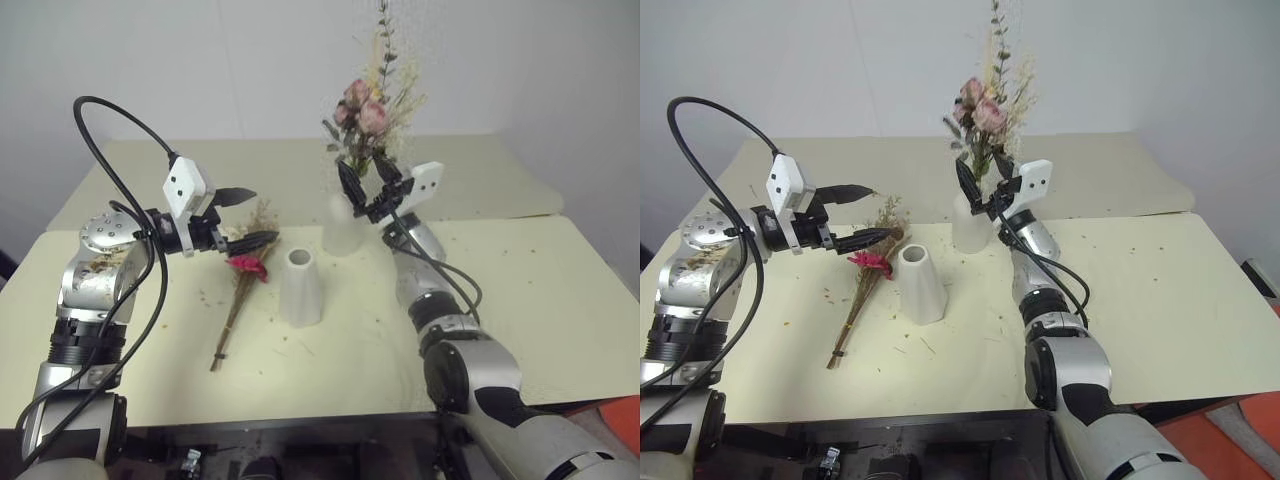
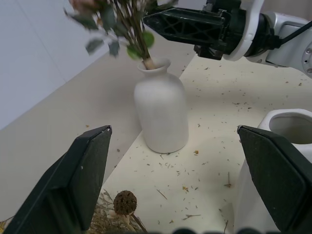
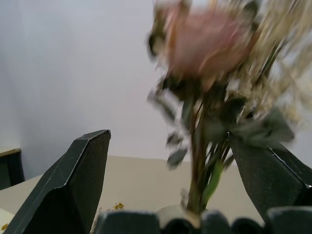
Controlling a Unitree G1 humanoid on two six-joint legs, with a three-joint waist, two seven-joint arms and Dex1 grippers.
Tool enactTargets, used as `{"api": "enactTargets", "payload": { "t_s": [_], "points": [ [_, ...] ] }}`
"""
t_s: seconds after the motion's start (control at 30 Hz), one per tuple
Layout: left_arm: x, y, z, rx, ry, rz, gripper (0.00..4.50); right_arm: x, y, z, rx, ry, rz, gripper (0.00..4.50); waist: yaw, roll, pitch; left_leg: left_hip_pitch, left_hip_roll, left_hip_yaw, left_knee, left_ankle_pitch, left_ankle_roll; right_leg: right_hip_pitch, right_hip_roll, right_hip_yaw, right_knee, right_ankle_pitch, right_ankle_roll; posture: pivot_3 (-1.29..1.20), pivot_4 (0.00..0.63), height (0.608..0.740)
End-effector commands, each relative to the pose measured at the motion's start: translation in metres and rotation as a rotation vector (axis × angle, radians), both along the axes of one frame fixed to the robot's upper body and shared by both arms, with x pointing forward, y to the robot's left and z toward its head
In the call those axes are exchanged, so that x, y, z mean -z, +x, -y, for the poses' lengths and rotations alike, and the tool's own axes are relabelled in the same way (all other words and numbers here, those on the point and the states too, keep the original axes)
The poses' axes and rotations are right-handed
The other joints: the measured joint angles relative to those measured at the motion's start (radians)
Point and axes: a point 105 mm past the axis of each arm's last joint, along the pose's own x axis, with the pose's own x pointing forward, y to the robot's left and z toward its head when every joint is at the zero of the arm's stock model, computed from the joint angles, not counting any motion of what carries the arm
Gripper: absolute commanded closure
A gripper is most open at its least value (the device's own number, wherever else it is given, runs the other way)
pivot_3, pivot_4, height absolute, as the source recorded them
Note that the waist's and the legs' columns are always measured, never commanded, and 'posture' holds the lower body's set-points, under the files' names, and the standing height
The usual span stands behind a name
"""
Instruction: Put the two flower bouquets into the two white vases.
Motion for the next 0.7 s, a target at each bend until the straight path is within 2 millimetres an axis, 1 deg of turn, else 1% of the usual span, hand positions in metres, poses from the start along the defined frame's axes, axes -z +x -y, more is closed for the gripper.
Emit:
{"api": "enactTargets", "payload": {
  "t_s": [0.03, 0.17, 0.23, 0.27, 0.33, 0.4, 0.47, 0.53, 0.57, 0.63, 0.7],
  "points": [
    [-0.016, -0.009, -0.011, -0.050, -0.054, 0.047, 0.00, -0.021, -0.014, 0.003, -0.020, -0.042, 0.116, 0.02, -0.001, 0.000, 0.000, 0.000, 0.000, 0.000, 0.000, 0.000, 0.000, 0.000, 0.000, 0.000, 0.000, 0.000, 0.000, 0.00, 0.150, 0.740],
    [-0.014, -0.013, -0.023, -0.192, -0.125, 0.002, 0.00, -0.026, -0.024, 0.014, -0.013, -0.070, 0.128, 0.02, 0.002, 0.000, 0.000, 0.000, 0.000, 0.000, 0.000, 0.000, 0.000, 0.000, 0.000, 0.000, 0.001, 0.000, 0.000, 0.00, 0.150, 0.740],
    [-0.009, -0.017, -0.029, -0.296, -0.176, -0.056, 0.00, -0.026, -0.030, 0.023, -0.034, -0.093, 0.092, 0.02, 0.004, 0.000, 0.000, 0.000, 0.000, 0.000, 0.000, 0.000, 0.000, 0.000, 0.000, 0.000, 0.001, 0.000, 0.000, 0.00, 0.150, 0.740],
    [-0.003, -0.022, -0.032, -0.340, -0.186, -0.094, 0.00, -0.025, -0.036, 0.027, -0.048, -0.120, 0.080, 0.02, 0.005, 0.000, 0.000, 0.000, 0.000, -0.001, 0.000, 0.000, 0.000, 0.000, 0.000, 0.000, 0.001, 0.000, 0.000, 0.00, 0.150, 0.740],
    [0.010, -0.030, -0.037, -0.442, -0.166, -0.142, 0.00, -0.018, -0.045, 0.031, -0.099, -0.201, 0.011, 0.02, 0.007, 0.000, 0.000, 0.000, 0.000, -0.001, 0.000, 0.000, 0.000, 0.000, -0.001, 0.000, 0.000, 0.000, 0.000, 0.00, 0.150, 0.740],
    [0.021, -0.037, -0.040, -0.526, -0.152, -0.213, 0.00, -0.010, -0.050, 0.036, -0.093, -0.327, -0.061, 0.02, 0.010, 0.000, 0.000, 0.000, 0.000, -0.001, 0.000, 0.000, 0.000, 0.001, -0.001, 0.000, 0.000, 0.000, 0.000, 0.00, 0.150, 0.740],
    [0.028, -0.043, -0.041, -0.599, -0.100, -0.257, 0.00, -0.004, -0.056, 0.041, -0.114, -0.434, -0.122, 0.02, 0.015, 0.000, 0.000, 0.000, 0.000, -0.001, 0.001, 0.000, 0.000, 0.001, -0.001, 0.000, 0.001, -0.001, 0.001, 0.00, 0.150, 0.740],
    [0.034, -0.044, -0.042, -0.676, -0.037, -0.284, 0.00, 0.000, -0.065, 0.043, -0.143, -0.543, -0.143, 0.02, 0.018, 0.000, 0.000, 0.001, 0.000, -0.001, 0.001, 0.000, 0.000, 0.001, 0.000, 0.000, 0.001, -0.003, 0.004, 0.00, 0.150, 0.740],
    [0.037, -0.045, -0.042, -0.699, -0.018, -0.309, 0.00, 0.001, -0.069, 0.043, -0.169, -0.582, -0.168, 0.02, 0.018, 0.000, 0.000, 0.002, 0.000, -0.001, 0.001, 0.000, 0.000, 0.002, 0.000, 0.000, 0.001, -0.005, 0.007, 0.00, 0.150, 0.740],
    [0.041, -0.046, -0.041, -0.728, -0.004, -0.363, 0.00, 0.001, -0.075, 0.044, -0.191, -0.630, -0.207, 0.02, 0.018, -0.001, 0.000, 0.002, 0.000, -0.001, 0.001, 0.000, 0.000, 0.002, 0.000, 0.000, 0.001, -0.005, 0.008, 0.00, 0.150, 0.740],
    [0.050, -0.046, -0.045, -0.780, 0.049, -0.432, 0.00, -0.005, -0.084, 0.043, -0.230, -0.680, -0.221, 0.02, 0.020, -0.001, 0.000, 0.002, 0.000, -0.001, 0.001, 0.000, 0.000, 0.003, 0.001, 0.000, 0.000, -0.005, 0.008, 0.00, 0.150, 0.740]
  ]
}}
